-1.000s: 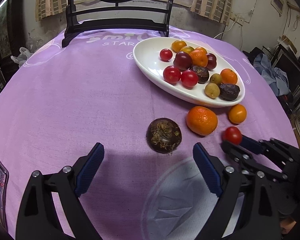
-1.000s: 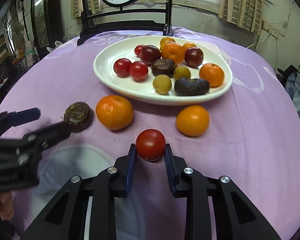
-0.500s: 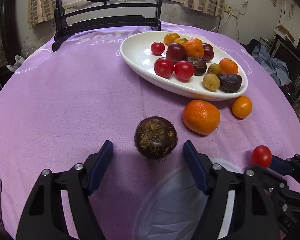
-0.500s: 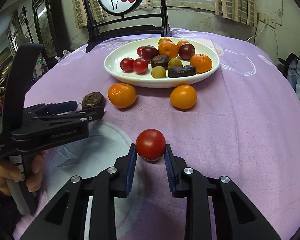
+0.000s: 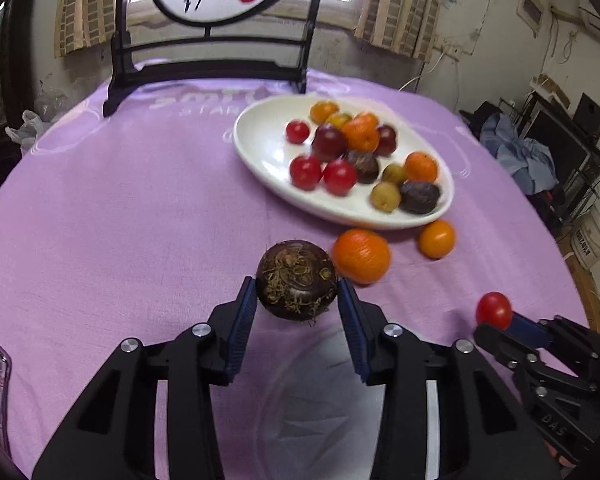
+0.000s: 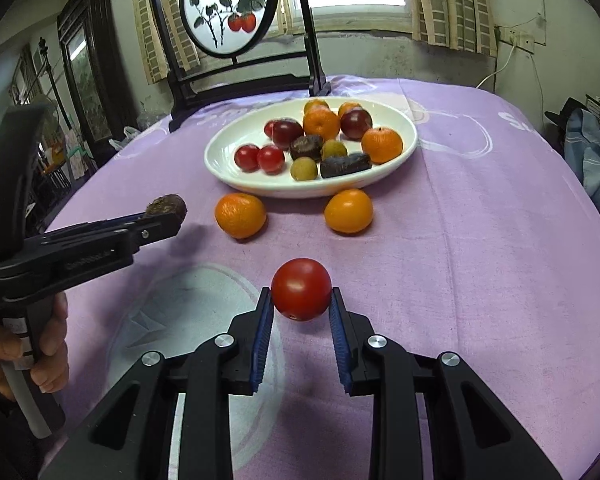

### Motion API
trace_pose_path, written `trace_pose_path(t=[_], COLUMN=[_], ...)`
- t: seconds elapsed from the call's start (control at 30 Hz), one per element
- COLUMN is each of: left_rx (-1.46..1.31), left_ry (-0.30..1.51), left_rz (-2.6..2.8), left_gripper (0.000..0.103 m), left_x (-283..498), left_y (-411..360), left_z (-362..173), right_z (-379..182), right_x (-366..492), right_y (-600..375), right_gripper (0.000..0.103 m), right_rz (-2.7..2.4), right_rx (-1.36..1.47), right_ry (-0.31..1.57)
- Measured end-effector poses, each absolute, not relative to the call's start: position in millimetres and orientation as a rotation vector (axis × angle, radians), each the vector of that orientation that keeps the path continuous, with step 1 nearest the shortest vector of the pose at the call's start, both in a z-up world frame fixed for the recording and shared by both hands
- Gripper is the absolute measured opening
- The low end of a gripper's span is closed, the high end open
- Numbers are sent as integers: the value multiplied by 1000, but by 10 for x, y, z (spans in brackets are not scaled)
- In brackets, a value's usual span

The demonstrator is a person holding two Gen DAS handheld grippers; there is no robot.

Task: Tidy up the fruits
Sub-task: 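Carry both fruits over the white plate and open both tools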

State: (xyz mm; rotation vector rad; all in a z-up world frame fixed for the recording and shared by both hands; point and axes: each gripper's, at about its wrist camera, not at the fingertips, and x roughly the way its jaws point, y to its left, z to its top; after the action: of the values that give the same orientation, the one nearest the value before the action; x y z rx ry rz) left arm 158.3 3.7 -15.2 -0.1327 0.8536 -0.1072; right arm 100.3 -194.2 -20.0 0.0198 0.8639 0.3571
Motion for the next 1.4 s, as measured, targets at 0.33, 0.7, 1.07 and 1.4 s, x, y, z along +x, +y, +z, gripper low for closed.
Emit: trace_pose_path(t=[0.33,0.7,1.07,1.4], left_rx=[-32,-6,-30,-41], left_ry=[747,856,813,784], left_rz=[-132,-17,25,28], left_gripper=[41,41,74,85], left_x=[1882,2838,2831,2189], left_y=[-187,-163,-178,-230], left_z=[464,28,89,217], right_z=[231,-26,-57,-28], right_x=[1392,2317,2314,1823], right_y=[-1806,-1679,-1815,-2050], right_gripper=[29,30,50,53], right_rz=[379,293,276,272], right_rx=[-27,-31,7,68], right_ry=[770,801,779,801])
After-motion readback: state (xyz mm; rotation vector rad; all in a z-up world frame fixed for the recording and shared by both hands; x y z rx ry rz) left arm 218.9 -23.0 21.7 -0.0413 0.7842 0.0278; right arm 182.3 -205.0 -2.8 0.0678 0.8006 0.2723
